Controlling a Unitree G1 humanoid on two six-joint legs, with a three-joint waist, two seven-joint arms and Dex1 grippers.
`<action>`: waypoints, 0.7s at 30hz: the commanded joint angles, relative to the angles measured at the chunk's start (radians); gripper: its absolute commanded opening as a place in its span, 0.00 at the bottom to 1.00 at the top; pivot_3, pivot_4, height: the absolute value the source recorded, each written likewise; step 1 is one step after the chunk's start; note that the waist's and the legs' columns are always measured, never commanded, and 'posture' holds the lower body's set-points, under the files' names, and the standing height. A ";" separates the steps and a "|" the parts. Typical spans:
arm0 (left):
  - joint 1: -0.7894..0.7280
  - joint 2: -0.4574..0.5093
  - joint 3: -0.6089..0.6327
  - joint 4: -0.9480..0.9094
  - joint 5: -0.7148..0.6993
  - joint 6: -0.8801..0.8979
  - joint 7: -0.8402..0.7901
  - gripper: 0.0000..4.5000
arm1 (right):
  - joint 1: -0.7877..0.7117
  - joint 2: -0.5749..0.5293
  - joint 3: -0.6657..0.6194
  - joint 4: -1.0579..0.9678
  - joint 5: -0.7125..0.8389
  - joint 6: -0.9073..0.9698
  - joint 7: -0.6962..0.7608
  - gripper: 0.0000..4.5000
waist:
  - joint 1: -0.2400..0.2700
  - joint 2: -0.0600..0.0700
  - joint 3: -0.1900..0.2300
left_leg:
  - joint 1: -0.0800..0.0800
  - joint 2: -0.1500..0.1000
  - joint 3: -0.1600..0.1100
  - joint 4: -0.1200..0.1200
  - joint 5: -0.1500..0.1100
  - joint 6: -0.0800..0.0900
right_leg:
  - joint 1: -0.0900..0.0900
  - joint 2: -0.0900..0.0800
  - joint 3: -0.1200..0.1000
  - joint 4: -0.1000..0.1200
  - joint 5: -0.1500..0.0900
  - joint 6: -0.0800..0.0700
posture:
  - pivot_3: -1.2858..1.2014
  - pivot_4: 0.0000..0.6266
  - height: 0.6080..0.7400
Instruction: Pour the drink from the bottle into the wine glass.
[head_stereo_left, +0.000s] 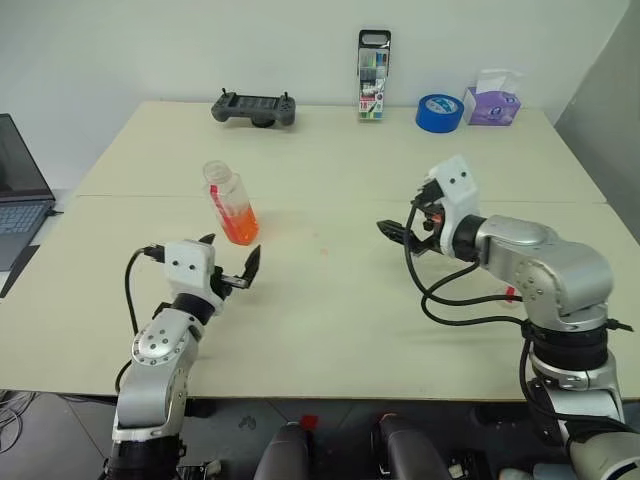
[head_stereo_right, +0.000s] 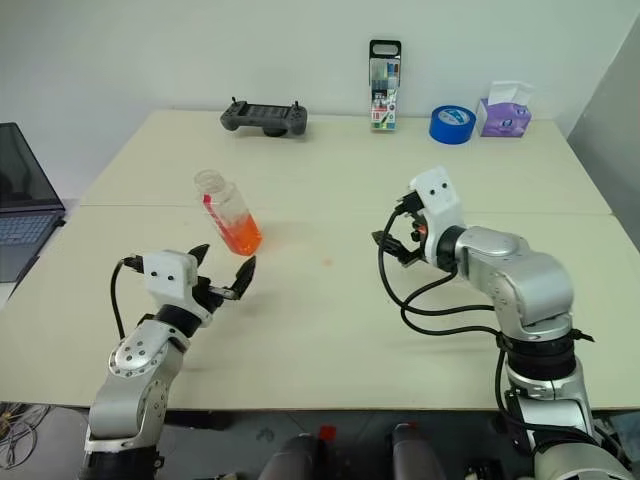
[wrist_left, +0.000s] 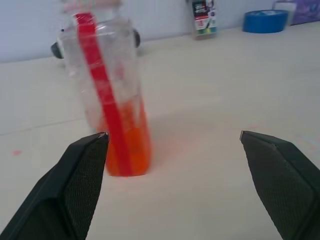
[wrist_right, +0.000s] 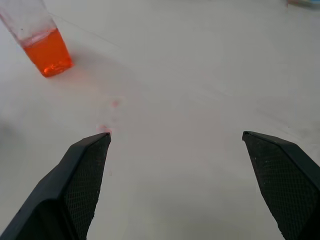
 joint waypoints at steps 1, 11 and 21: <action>0.054 0.001 -0.122 -0.210 -0.045 0.079 -0.043 0.99 | -0.113 -0.023 -0.130 0.010 -0.012 0.180 -0.052 1.00 | 0.000 0.000 0.000 | 0.000 0.000 0.000 0.000 0.000 0.000 | 0.000 0.000 0.000 0.000 0.000 0.000 | 0.52 0.24 1.00; -0.114 -0.026 -0.313 -0.222 -0.089 0.208 -0.119 0.99 | -0.370 -0.206 -0.042 0.510 0.034 0.250 0.016 1.00 | 0.000 0.000 0.000 | 0.001 0.000 0.005 0.000 0.001 0.002 | 0.001 0.008 0.001 -0.001 0.000 0.000 | 0.52 0.24 1.00; -0.112 -0.002 -0.301 -0.163 -0.059 0.179 -0.139 0.99 | -0.562 -0.207 0.223 1.007 0.012 0.205 0.130 1.00 | -0.003 0.001 0.000 | 0.000 0.003 0.006 -0.001 0.001 0.003 | 0.000 0.011 0.002 0.000 0.000 -0.001 | 0.52 0.24 1.00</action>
